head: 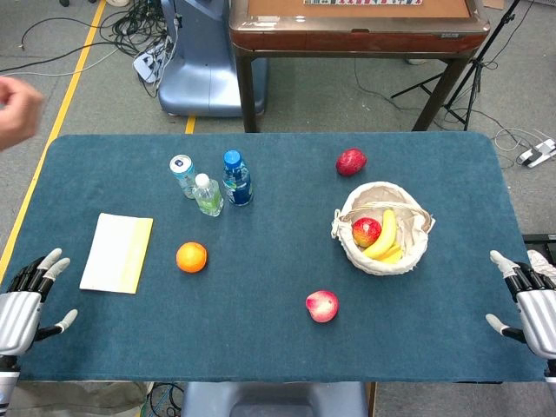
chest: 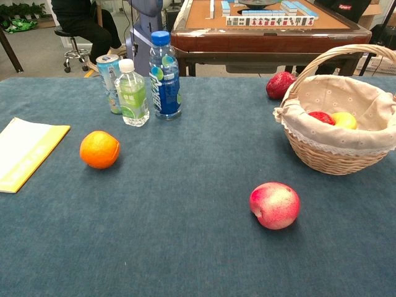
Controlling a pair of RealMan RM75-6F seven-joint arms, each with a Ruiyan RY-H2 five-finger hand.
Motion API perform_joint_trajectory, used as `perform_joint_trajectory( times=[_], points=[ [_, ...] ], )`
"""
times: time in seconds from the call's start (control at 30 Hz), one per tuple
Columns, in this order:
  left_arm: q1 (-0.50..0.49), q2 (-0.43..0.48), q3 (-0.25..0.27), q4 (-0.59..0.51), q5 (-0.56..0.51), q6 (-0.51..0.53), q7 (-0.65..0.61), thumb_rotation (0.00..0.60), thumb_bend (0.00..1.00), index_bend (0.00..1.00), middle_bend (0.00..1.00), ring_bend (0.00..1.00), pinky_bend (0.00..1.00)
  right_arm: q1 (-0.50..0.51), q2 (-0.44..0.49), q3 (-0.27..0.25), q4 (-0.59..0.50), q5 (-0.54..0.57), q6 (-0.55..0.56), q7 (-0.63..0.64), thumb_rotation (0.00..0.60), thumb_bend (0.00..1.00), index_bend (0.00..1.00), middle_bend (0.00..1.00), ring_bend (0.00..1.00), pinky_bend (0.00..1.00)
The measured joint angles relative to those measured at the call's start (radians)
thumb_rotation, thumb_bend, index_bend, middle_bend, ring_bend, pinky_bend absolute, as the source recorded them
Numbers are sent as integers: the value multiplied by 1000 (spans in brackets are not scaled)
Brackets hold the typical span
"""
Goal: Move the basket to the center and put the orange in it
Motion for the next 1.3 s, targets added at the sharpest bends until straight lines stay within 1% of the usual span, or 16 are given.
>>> perform_joint_trajectory(
  times=[0.23,0.37,0.5,0.67,0.73,0.83,0.97,1.03,1.17,1.3],
  points=[
    [-3,-3,-2,3,1,-4,2,600,251,147,49,74,90,-4,-4,11,2,-7,4,3,600,42,86,211,183,335],
    [-2,-2,-3,3,-1,-4,2,600,251,147,49,73,90,3,3,26,-12,-15,8,9,600,42,86,211,183,335],
    [-3,-1,-4,0,0,-5,4,600,252,147,49,74,90,25,21,49,-43,-18,-1,-19,600,42,86,211,183,335],
    [3,-2,-1,0,-2,-1,1,600,252,147,49,74,90,93,45,93,-107,6,-80,-84,600,42,86,203,183,335],
    [6,-1,1,1,-5,-1,0,600,252,147,49,73,90,124,52,110,-129,25,-123,-105,600,42,86,179,170,333],
    [11,3,2,0,-8,2,-1,600,252,147,49,72,90,186,57,142,-157,71,-212,-132,600,37,86,145,124,290],
    [14,5,4,-1,-9,2,0,600,252,147,49,72,90,294,45,191,-178,172,-354,-184,600,29,86,133,110,263],
    [13,7,4,-4,-9,0,3,600,252,147,49,72,90,346,30,213,-180,224,-406,-210,600,26,86,133,110,260],
    [13,11,2,-11,-8,2,8,600,252,147,49,72,90,450,-18,256,-166,351,-502,-262,600,18,86,133,110,260],
    [17,15,1,-14,-12,4,10,600,251,147,49,70,90,531,-66,279,-127,475,-576,-311,600,17,86,144,110,260]
  ],
)
